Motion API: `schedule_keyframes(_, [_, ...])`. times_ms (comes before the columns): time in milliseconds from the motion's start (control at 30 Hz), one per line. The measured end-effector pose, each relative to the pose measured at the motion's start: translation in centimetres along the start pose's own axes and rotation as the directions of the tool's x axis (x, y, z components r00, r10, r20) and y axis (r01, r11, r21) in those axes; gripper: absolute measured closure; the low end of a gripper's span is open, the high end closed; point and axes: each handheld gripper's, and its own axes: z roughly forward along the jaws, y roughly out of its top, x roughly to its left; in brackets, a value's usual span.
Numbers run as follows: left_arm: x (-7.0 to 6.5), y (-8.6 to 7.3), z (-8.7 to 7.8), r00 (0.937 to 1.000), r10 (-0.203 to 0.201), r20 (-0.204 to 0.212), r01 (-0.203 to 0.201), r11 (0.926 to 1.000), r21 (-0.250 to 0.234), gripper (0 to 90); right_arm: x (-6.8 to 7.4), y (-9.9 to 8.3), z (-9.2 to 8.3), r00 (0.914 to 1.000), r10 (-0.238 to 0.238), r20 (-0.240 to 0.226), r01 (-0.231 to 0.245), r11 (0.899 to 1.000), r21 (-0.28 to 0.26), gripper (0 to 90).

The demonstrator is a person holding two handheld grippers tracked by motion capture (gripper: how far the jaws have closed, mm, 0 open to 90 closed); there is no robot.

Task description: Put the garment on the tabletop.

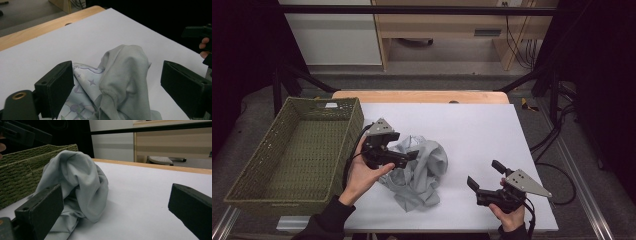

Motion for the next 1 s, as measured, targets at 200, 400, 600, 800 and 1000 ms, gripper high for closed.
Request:
schedule_keyframes(200, [0.1,-2.0,-1.1,0.9998,-0.009,-0.016,0.008,0.9967,-0.081,9.0,0.0,0.0,0.0,1.0,-0.002,0.002,0.002,1.0,0.004,0.3])
schedule_keyframes(400, [-0.2,-4.1,-1.9,1.0,0.001,-0.003,-0.001,0.9896,-0.144,8.6,0.0,0.0,0.0,1.0,-0.001,0.002,0.001,1.0,0.0,0.2])
schedule_keyframes(600, [-0.3,-6.0,-2.7,0.9999,-0.01,-0.01,0.007,0.9794,-0.202,8.5,0.0,0.0,0.0,1.0,0.001,0.005,-0.001,1.0,0.0,0.2])
schedule_keyframes(800, [-0.1,-7.8,-3.1,0.9995,-0.024,-0.022,0.019,0.977,-0.212,7.9,-0.1,0.0,-0.1,1.0,-0.001,0.001,0.001,1.0,-0.001,0.3])
schedule_keyframes(1000, [0.1,-9.4,-3.8,0.9984,-0.048,-0.03,0.039,0.9717,-0.233,7.2,0.0,0.0,-0.1,1.0,0.002,-0.001,-0.002,1.0,-0.003,0.2])
